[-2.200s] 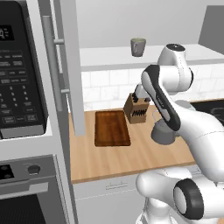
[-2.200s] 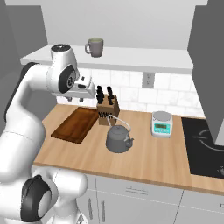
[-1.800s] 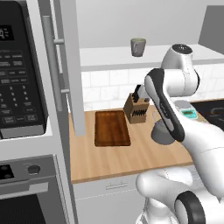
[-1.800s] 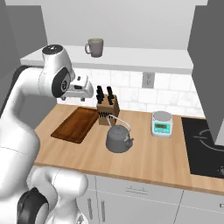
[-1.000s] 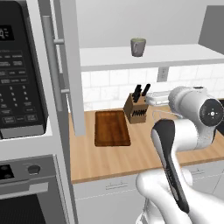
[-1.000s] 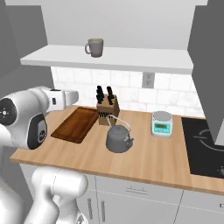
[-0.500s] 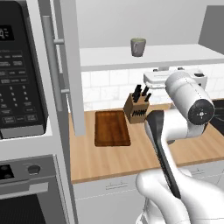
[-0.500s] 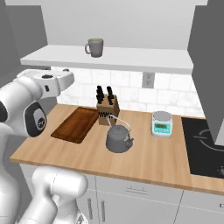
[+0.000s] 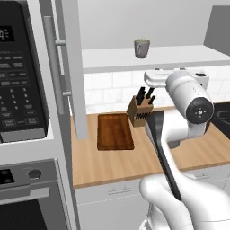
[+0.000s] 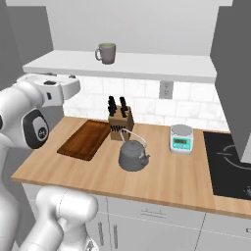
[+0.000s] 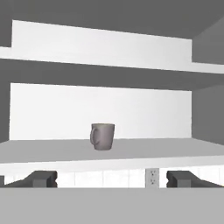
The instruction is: Pick the kettle from the counter and place it on the tray. Then pick the mug from the cabinet and place it on the tray. Then close the cabinet doors.
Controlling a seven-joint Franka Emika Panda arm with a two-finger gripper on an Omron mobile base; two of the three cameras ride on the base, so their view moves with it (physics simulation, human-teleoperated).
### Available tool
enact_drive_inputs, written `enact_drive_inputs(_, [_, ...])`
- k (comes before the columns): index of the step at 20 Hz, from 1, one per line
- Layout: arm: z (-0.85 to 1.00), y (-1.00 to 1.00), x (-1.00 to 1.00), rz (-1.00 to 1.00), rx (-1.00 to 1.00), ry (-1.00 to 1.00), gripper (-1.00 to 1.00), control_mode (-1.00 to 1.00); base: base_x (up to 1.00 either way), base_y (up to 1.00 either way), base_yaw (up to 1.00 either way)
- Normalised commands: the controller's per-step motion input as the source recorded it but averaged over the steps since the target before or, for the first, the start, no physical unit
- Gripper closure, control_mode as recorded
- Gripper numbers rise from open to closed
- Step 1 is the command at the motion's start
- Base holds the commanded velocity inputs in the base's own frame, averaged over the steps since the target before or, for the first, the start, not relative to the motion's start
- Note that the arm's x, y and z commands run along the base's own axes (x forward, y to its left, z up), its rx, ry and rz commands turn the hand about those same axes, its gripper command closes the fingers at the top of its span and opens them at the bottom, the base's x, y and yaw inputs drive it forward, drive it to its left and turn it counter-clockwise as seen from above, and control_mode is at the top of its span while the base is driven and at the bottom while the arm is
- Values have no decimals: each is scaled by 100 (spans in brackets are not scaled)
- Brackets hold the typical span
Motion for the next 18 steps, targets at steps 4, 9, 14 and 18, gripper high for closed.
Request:
enact_drive_inputs(4, [0, 0, 15, -5, 18, 0, -100, -100, 0, 0, 0])
enact_drive_inputs(9, [0, 0, 18, -4, 16, 1, -100, -100, 0, 0, 0])
enact_drive_inputs(14, [0, 0, 29, -4, 13, 2, -100, -100, 0, 0, 0])
enact_drive_inputs(18, [0, 6, 38, -1, 9, 1, -100, -100, 0, 0, 0])
